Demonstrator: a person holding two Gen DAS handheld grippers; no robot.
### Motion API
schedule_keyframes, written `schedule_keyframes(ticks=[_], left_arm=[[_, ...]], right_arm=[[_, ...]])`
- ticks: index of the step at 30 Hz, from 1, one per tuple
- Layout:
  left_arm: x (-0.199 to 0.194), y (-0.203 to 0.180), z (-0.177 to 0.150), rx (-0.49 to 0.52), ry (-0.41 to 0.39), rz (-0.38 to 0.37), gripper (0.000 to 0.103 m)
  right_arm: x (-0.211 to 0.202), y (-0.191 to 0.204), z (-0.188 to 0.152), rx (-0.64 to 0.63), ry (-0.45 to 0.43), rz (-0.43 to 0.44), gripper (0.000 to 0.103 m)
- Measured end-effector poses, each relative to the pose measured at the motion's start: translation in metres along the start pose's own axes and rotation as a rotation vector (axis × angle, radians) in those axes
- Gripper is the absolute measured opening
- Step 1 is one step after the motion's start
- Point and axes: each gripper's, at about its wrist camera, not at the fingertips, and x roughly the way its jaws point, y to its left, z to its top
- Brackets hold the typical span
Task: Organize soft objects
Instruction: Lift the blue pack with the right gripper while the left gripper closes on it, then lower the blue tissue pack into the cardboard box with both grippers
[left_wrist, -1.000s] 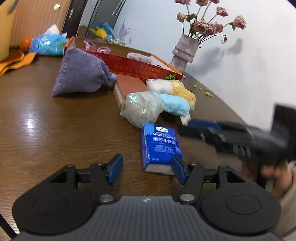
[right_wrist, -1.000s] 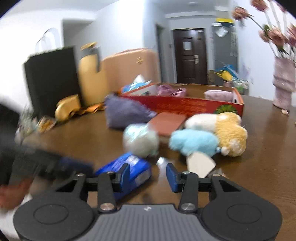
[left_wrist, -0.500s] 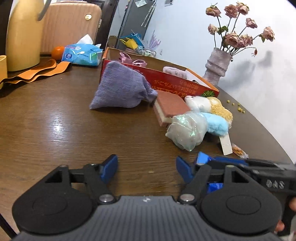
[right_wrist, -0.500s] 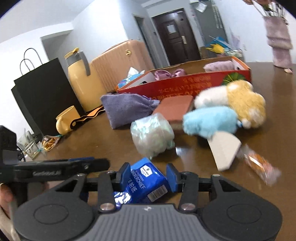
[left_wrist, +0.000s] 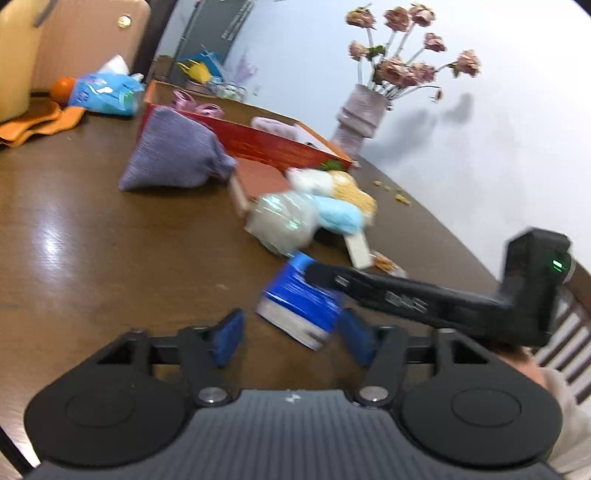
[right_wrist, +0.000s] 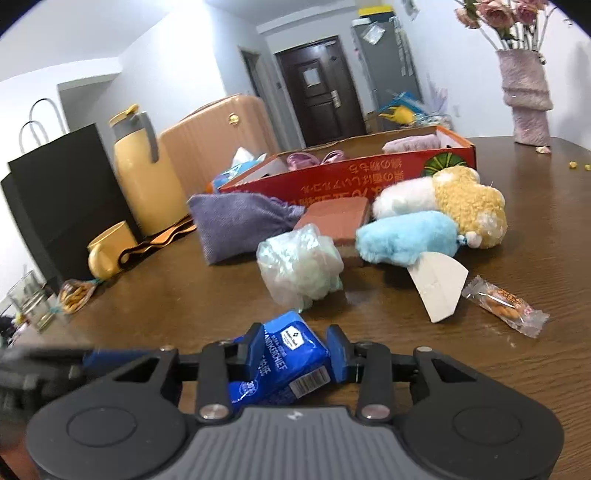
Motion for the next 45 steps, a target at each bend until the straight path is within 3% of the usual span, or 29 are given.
schedule_keyframes(ticks=[4,13,19,21,24,26,33,36,39,42,45], left_arm=[[0.011,0.004,0.000,-0.064,0.006,-0.002,0.046],[0.027,0.042,0.011,-0.310,0.032,-0.148,0.046],[0.025,0.043,0.016,-0.281,0.022,-0.102,0.046],[0.025,0.041,0.015,-0.266,0.018,-0.081,0.046],[0.029,0.034,0.014,-0.225,0.034,-0.025,0.030],[0.031,0.034,0.014,-0.231,0.038,-0.036,0.024],[0.023,0.025,0.022,-0.172,-0.007,-0.017,0.022],[0.008,0.021,0.048,-0.144,-0.078,-0.066,0.022],[0.006,0.014,0.097,-0.059,-0.145,-0.100,0.022],[0.025,0.009,0.162,0.005,-0.169,-0.104,0.022],[0.068,0.010,0.228,0.081,-0.190,-0.059,0.022]], right_arm=[[-0.001,0.003,0.000,0.015,0.008,-0.003,0.037],[-0.021,-0.028,-0.005,0.226,0.086,0.198,0.043],[-0.013,-0.034,-0.001,0.238,0.106,0.140,0.042],[-0.008,-0.034,0.000,0.228,0.112,0.147,0.033],[-0.005,-0.032,0.001,0.188,0.117,0.167,0.027],[-0.006,-0.033,0.001,0.183,0.118,0.168,0.027],[-0.013,-0.028,0.009,0.138,0.110,0.167,0.019],[-0.025,-0.027,0.032,0.128,0.057,0.195,0.018],[-0.028,-0.028,0.074,0.108,-0.020,0.222,0.018],[-0.014,-0.035,0.133,0.081,-0.085,0.205,0.018],[0.019,-0.045,0.195,0.035,-0.131,0.148,0.018]])
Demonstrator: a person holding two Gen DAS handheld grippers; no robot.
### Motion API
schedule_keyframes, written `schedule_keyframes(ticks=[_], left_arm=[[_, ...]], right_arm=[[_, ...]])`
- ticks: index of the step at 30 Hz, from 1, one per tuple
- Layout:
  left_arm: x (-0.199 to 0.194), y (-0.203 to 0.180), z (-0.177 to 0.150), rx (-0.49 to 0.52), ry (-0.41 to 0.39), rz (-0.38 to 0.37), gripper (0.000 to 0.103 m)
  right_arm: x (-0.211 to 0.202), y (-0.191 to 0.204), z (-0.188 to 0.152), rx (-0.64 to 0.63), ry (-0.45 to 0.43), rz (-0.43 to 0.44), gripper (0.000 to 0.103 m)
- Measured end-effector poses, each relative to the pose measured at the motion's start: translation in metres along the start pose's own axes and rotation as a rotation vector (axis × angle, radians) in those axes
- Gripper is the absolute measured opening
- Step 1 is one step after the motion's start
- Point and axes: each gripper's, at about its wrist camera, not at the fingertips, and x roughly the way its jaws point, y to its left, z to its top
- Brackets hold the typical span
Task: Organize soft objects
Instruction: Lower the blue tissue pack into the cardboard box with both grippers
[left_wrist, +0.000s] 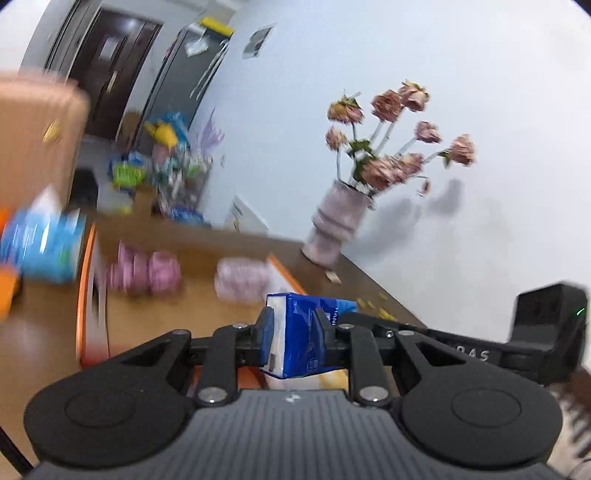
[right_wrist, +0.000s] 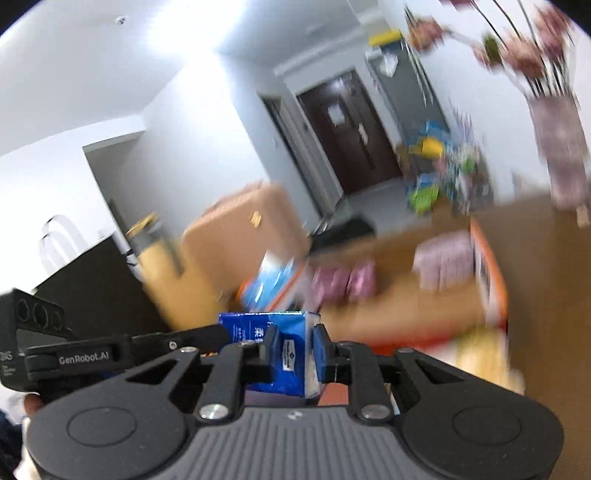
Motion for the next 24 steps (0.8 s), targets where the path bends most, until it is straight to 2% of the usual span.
schedule_keyframes(ticks=[1,3,5,6,9,12,16,18,21,24], left_arm=[[0.020,0.005,0.015,0.006,0.010,0.016,0.022],[0.068,0.027,0.042,-0.051,0.062,0.029,0.022],[0.109,0.051,0.058,-0.140,0.113,0.043,0.022],[0.128,0.061,0.063,-0.148,0.135,0.052,0.022],[0.179,0.086,0.066,-0.171,0.224,0.105,0.022],[0.216,0.109,0.065,-0.194,0.286,0.171,0.022],[0.234,0.134,0.055,-0.189,0.354,0.237,0.022],[0.238,0.139,0.051,-0.183,0.356,0.256,0.023],[0.245,0.139,0.048,-0.148,0.372,0.285,0.024],[0.246,0.138,0.048,-0.143,0.367,0.284,0.025]], right_arm=[[0.017,-0.006,0.017,-0.009,0.000,-0.020,0.018],[0.056,-0.021,0.049,-0.036,0.023,-0.075,0.018],[0.095,-0.040,0.073,-0.043,0.064,-0.111,0.018],[0.115,-0.049,0.082,-0.043,0.088,-0.126,0.018],[0.167,-0.074,0.097,-0.032,0.156,-0.155,0.018],[0.220,-0.089,0.097,-0.058,0.231,-0.200,0.018],[0.267,-0.097,0.083,-0.077,0.327,-0.224,0.018],[0.282,-0.098,0.076,-0.087,0.367,-0.237,0.018],[0.297,-0.101,0.064,-0.093,0.407,-0.250,0.018],[0.295,-0.101,0.061,-0.082,0.402,-0.259,0.017]])
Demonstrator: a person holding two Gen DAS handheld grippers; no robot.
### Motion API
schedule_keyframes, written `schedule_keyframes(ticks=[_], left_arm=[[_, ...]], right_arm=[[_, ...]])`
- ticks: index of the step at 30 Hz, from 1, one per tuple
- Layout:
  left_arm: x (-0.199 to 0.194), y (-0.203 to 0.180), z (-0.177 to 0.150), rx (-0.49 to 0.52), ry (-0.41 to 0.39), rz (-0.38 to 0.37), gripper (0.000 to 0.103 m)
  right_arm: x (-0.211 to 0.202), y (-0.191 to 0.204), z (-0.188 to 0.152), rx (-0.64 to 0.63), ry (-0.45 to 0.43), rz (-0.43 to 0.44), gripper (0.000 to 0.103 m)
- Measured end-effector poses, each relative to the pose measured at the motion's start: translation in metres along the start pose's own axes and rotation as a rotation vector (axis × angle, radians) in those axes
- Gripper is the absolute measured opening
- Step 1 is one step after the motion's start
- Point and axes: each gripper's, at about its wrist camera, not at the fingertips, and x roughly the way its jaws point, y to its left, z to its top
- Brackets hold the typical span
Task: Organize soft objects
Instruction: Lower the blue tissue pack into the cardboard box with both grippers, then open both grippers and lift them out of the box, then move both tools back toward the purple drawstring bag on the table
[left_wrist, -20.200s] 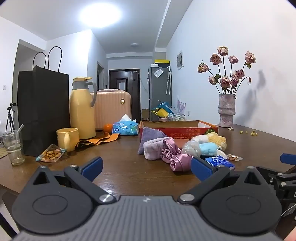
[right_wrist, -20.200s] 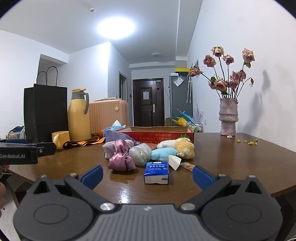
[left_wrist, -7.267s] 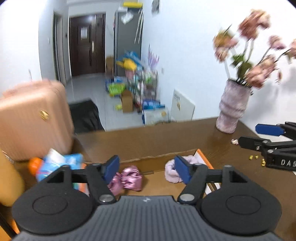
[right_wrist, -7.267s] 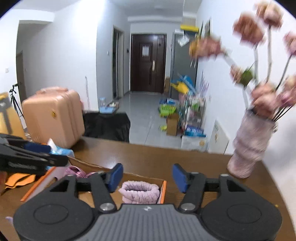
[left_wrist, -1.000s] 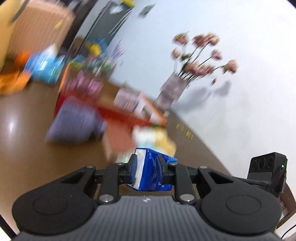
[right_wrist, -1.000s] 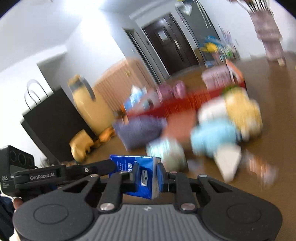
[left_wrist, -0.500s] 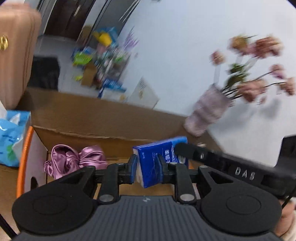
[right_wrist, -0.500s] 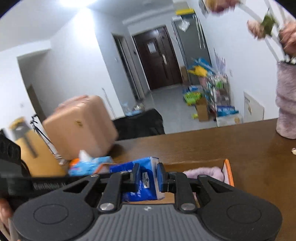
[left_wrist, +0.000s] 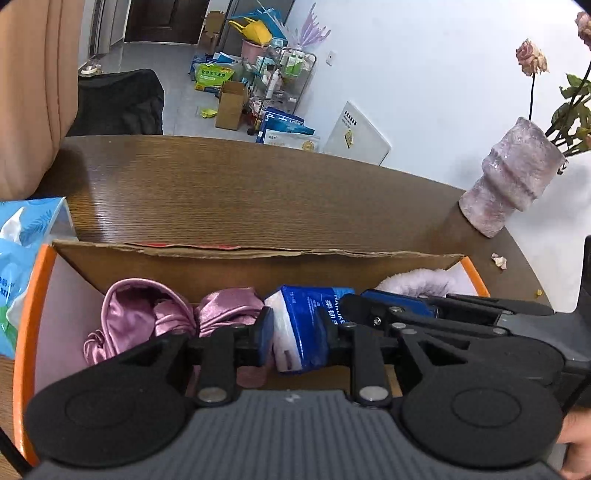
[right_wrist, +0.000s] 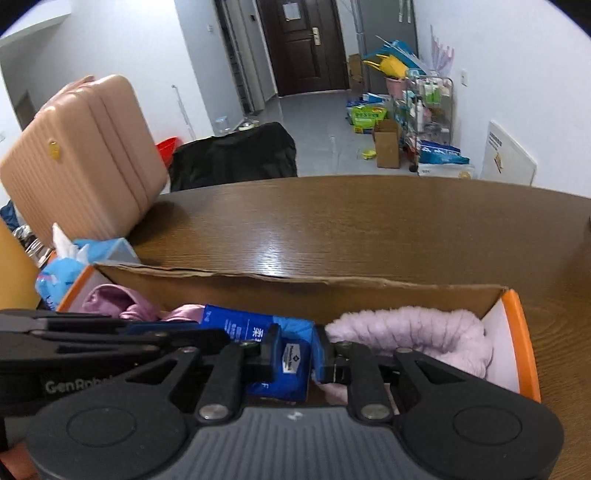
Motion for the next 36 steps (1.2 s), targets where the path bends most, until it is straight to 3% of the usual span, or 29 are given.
schedule_keyframes(ticks=[5,9,13,17,22,26,32,35,36], left_arm=[[-0.035,-0.014,0.001,0.053,-0.053,-0.020,0.036],[-0.095,-0.028,0.001,0.115,-0.137,0.010,0.039],[-0.160,-0.039,-0.018,0.187,-0.196,0.066,0.053],[-0.221,-0.040,-0.058,0.253,-0.282,0.157,0.066],[-0.276,-0.046,-0.095,0.241,-0.332,0.215,0.068],[-0.315,-0.056,-0.134,0.285,-0.433,0.239,0.080],[-0.341,-0.067,-0.223,0.310,-0.590,0.325,0.086],[-0.345,-0.067,-0.274,0.289,-0.640,0.295,0.096],[-0.345,-0.065,-0.289,0.274,-0.642,0.282,0.096]], right_arm=[[-0.043,0.004,0.003,-0.027,-0.063,-0.040,0.020],[-0.100,0.007,0.008,-0.045,-0.138,-0.070,0.024],[-0.164,0.008,0.001,-0.084,-0.215,-0.102,0.033],[-0.232,0.010,-0.030,-0.161,-0.299,-0.145,0.050],[-0.290,0.006,-0.066,-0.125,-0.366,-0.123,0.051],[-0.322,0.011,-0.100,-0.123,-0.416,-0.085,0.061],[-0.358,0.024,-0.176,-0.162,-0.506,-0.087,0.076],[-0.365,0.033,-0.222,-0.186,-0.543,-0.045,0.080],[-0.366,0.036,-0.237,-0.193,-0.549,-0.027,0.086]])
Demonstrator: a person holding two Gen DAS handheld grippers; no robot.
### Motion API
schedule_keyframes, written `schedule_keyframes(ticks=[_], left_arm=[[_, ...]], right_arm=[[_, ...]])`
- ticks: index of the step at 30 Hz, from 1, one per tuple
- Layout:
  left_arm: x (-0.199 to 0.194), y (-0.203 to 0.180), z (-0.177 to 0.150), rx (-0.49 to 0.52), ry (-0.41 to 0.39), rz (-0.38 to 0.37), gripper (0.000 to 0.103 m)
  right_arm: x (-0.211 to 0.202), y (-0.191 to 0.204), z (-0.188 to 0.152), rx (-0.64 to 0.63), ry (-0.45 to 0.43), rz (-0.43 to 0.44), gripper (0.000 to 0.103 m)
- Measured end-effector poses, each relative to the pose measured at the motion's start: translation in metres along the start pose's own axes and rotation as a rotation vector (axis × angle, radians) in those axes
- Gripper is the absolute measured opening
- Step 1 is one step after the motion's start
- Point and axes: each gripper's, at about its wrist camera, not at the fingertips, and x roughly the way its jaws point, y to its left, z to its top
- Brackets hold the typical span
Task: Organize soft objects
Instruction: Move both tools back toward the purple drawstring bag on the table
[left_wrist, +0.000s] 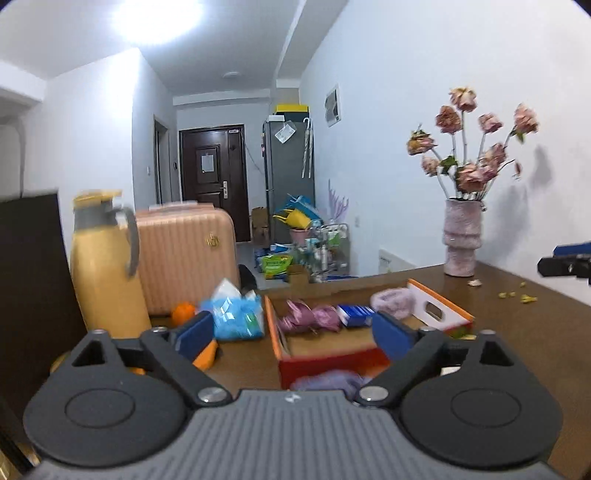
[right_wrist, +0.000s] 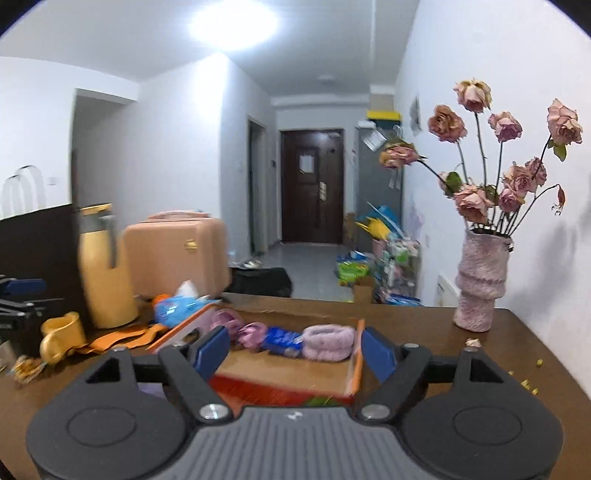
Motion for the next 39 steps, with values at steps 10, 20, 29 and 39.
schedule_keyframes(ticks=[10,20,29,39], left_arm=[[-0.055,0.023,-0.094,-0.212,0.169,-0.061,0.096],[-0.041,0.032,-0.100,-0.171,0.202,-0.014,0.096],[0.011,0.035,-0.109,-0.151,0.310,0.054,0.096],[0.099,0.023,-0.079,-0.070,0.191,-0.001,0.062]], right_arm=[[-0.061,0.050,-0.121,0.122,0.065,0.053,0.089],[-0.050,0.063,-0.144,0.089,0.155,0.046,0.089],[-0.011,0.058,-0.138,0.095,0.199,0.017,0.089],[0.030,0.068,-0.117,0.075,0.181,-0.027,0.087]])
